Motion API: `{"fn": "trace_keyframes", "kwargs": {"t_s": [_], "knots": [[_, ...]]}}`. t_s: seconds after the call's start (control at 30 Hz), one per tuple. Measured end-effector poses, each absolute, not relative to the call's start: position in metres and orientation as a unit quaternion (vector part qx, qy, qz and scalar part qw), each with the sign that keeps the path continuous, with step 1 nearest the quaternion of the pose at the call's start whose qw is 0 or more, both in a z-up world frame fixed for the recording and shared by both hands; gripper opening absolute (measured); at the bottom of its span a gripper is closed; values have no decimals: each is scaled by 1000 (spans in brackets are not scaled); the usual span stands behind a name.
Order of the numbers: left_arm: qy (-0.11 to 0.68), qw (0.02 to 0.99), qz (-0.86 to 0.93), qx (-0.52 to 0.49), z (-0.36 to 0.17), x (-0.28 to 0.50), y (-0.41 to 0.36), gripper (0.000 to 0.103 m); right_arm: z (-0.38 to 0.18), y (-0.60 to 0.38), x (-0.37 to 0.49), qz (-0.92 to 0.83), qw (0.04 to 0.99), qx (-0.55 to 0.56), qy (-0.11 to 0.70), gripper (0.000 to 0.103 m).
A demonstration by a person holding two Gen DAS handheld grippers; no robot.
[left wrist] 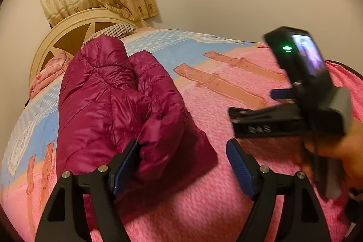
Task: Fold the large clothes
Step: 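Lift the jacket end with the left gripper and lay it down, then release, then grasp the rolled magenta jacket bundle with the left gripper while the right gripper grasps beside it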
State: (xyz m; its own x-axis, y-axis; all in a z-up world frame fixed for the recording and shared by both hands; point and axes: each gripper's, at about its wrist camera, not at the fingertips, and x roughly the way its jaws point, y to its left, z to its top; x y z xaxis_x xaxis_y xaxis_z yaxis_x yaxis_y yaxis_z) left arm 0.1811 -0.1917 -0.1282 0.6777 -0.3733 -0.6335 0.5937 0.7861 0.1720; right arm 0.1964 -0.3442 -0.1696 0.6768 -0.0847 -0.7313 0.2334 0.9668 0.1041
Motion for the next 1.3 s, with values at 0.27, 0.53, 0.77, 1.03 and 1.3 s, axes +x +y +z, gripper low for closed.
{"fn": "trace_keyframes", "kwargs": {"t_s": [0.27, 0.53, 0.77, 1.03, 1.3], "knots": [[239, 946, -196, 96, -76, 200, -100, 78, -168, -346, 196, -87, 911, 104, 389, 103], [302, 953, -11, 31, -94, 330, -15, 79, -120, -335, 208, -60, 921, 142, 358, 103], [340, 940, -16, 25, -99, 375, -34, 79, -47, -282, 263, -18, 927, 138, 347, 93], [333, 942, -37, -21, -94, 385, -46, 79, -33, -224, 329, -18, 924, 152, 351, 75], [387, 920, -50, -41, -109, 435, -57, 80, -84, -226, 359, -44, 915, 122, 382, 72]]}}
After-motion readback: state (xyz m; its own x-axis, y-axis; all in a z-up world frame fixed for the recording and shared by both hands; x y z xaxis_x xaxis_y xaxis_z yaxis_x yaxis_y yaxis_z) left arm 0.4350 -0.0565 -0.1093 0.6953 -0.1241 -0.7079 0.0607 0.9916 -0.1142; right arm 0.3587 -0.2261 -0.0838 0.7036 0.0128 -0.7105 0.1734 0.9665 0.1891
